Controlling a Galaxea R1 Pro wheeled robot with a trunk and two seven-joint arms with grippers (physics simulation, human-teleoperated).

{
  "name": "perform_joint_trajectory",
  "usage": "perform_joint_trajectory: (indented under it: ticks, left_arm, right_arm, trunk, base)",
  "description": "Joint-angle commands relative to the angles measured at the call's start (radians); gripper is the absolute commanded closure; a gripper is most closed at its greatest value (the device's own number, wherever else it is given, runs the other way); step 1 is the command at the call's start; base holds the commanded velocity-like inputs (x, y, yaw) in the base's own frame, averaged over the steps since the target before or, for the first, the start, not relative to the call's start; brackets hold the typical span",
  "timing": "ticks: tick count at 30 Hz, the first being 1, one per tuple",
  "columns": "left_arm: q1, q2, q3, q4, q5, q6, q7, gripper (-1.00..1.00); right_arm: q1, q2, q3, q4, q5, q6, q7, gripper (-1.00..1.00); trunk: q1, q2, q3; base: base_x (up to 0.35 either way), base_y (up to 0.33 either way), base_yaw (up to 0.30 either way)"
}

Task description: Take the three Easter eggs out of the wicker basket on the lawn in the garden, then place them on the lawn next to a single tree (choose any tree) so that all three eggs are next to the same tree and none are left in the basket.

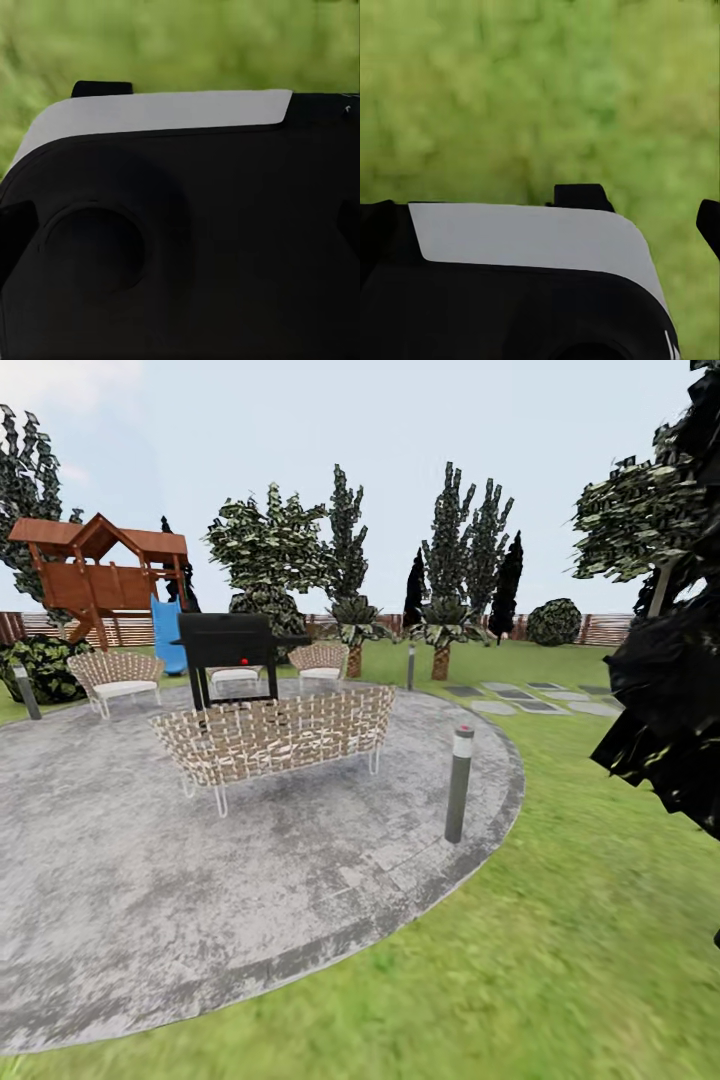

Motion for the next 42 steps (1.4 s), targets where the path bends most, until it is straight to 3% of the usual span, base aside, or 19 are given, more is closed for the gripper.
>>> perform_joint_trajectory:
  ticks: [1,42]
  left_arm:
    - [0.000,0.000,0.000,-0.001,0.004,-0.001,-0.003,-1.00]
    - [0.000,-0.001,-0.001,-0.001,0.004,-0.001,-0.003,-1.00]
  right_arm:
    - [-0.001,0.000,-0.002,0.001,0.000,-0.004,0.000,-1.00]
    - [-0.001,0.000,0.000,0.001,-0.001,-0.021,0.002,-1.00]
  trunk:
    - [0.000,0.000,-0.001]
    - [0.000,0.000,-0.001]
  base:
    - [0.085,0.322,-0.006]
    - [0.007,0.327,0.000]
